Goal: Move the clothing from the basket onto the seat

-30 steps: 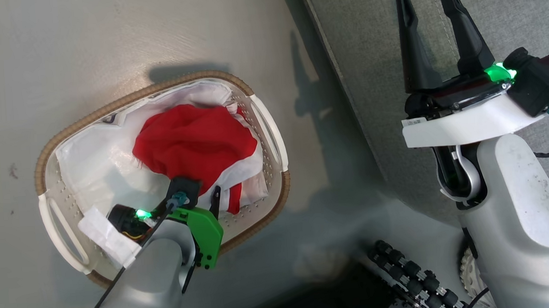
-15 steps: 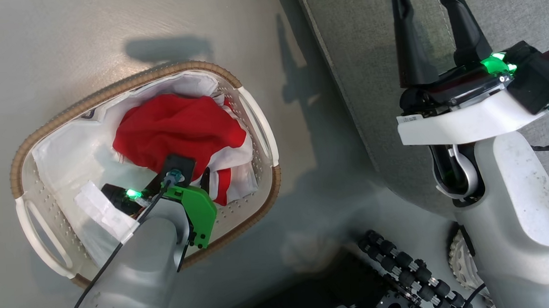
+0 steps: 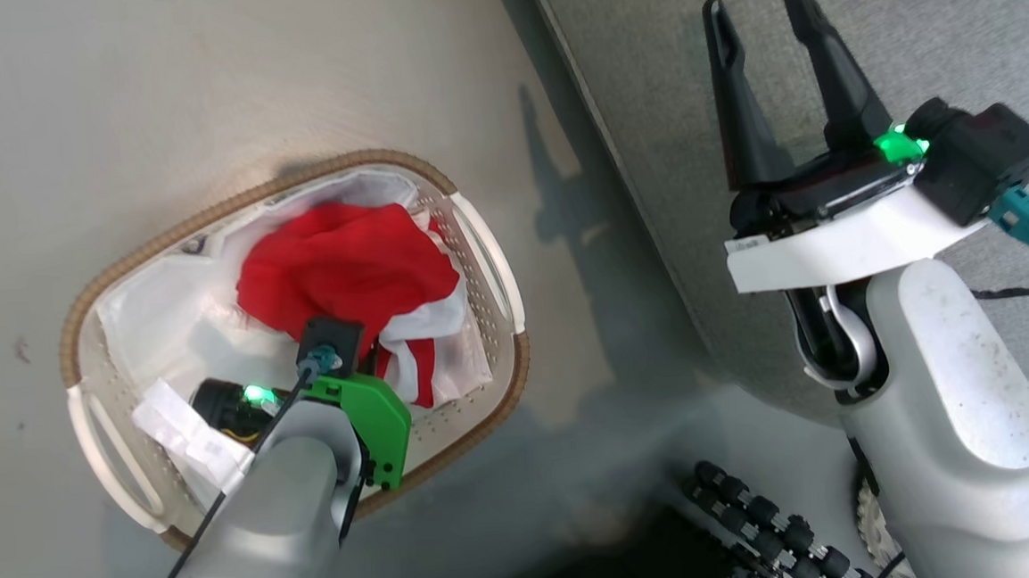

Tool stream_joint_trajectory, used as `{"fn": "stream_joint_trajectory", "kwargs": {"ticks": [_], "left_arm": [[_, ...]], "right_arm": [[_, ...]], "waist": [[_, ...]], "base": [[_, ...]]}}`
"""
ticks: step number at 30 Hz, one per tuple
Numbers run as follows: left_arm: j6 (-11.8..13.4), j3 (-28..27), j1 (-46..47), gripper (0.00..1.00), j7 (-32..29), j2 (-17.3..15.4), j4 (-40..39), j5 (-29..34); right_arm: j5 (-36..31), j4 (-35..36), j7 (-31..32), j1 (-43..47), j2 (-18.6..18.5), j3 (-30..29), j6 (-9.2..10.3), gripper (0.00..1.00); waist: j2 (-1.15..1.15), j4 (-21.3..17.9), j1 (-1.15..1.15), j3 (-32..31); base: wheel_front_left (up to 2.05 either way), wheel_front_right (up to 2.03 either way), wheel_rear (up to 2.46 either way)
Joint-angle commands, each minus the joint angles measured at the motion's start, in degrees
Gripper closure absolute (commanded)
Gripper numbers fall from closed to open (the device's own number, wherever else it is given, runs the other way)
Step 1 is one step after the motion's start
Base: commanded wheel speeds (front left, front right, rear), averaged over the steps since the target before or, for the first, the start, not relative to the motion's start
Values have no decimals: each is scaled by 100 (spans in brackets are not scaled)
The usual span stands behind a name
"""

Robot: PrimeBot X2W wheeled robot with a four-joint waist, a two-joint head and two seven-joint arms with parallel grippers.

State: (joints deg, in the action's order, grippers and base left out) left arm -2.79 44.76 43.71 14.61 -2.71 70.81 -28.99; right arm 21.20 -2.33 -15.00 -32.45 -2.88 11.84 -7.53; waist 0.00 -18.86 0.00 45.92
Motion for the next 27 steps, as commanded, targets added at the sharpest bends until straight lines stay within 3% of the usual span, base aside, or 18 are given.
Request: {"fn": "stream_joint_trajectory", "kwargs": {"ticks": [1, 12, 27], "left_arm": [[-34, 2, -134, 100, 34, -34, -51, -72], [22, -222, -1098, 100, 59, -28, -1190, -195], [-29, -1165, -2297, 100, 56, -29, -2903, 390]], "right_arm": [[-47, -65, -26, 125, -16, 5, 7, 0], [-222, -474, -26, 717, -67, 118, 8, 0], [-388, -763, -26, 1525, -139, 194, 8, 0]], "waist": [[0, 139, 0, -452], [0, 605, 0, -1774], [0, 1330, 0, -2962]], "base": [[0, 0, 0], [0, 0, 0], [0, 0, 0]]}}
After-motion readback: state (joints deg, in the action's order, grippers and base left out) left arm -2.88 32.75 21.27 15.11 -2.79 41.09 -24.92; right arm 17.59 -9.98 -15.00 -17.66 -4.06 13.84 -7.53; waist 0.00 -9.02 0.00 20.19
